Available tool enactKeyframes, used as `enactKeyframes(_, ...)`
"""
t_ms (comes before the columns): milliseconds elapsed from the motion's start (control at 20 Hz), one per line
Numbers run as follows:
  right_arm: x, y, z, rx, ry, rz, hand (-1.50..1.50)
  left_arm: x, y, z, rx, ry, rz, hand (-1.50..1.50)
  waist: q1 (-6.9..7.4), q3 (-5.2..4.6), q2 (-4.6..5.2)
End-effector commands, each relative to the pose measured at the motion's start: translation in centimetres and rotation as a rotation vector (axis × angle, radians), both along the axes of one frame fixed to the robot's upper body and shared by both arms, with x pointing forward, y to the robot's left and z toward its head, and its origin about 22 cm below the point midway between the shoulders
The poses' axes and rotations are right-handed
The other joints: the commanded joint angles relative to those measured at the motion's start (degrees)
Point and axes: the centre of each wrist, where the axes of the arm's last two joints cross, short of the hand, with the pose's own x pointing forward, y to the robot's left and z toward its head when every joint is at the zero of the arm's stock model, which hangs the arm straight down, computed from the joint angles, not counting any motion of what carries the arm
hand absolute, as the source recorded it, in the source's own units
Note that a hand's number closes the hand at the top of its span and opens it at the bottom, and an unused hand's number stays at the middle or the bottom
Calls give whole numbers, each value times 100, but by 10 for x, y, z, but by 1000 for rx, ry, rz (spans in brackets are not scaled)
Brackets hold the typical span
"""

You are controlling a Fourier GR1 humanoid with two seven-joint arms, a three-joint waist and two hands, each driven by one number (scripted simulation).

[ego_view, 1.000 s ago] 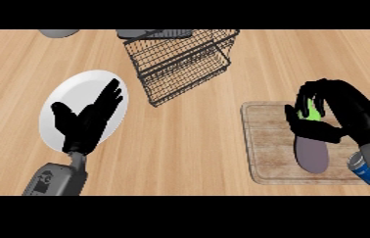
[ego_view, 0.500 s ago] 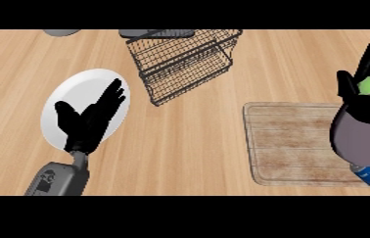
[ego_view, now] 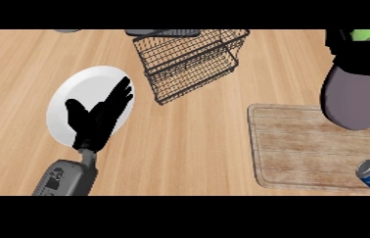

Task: Pick the eggplant from the cutting board and place it in the tiered basket

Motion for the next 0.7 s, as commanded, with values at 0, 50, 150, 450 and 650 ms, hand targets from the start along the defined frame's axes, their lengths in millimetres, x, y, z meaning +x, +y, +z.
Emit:
enactKeyframes(0, 25, 26, 22, -21, 22, 0, 150, 7, 4, 14, 0, -14, 15, 0, 23, 0, 6)
enactKeyframes(50, 27, 39, 34, -17, 38, -13, 150, -1, 8, -8, -8, -7, -7, 0, 50, -6, 13)
enactKeyframes(150, 44, 53, 20, 27, 51, -8, 150, -12, -11, 1, -13, -13, -8, 0, 47, 2, 2)
enactKeyframes(450, 87, 99, 11, 60, 88, -13, 150, 17, -6, 18, -8, 4, -16, 0, 26, 3, 25)
enactKeyframes(650, 116, 119, -11, 85, 78, -21, 150, 16, 1, 8, 12, -17, -6, 0, 44, 3, 40)
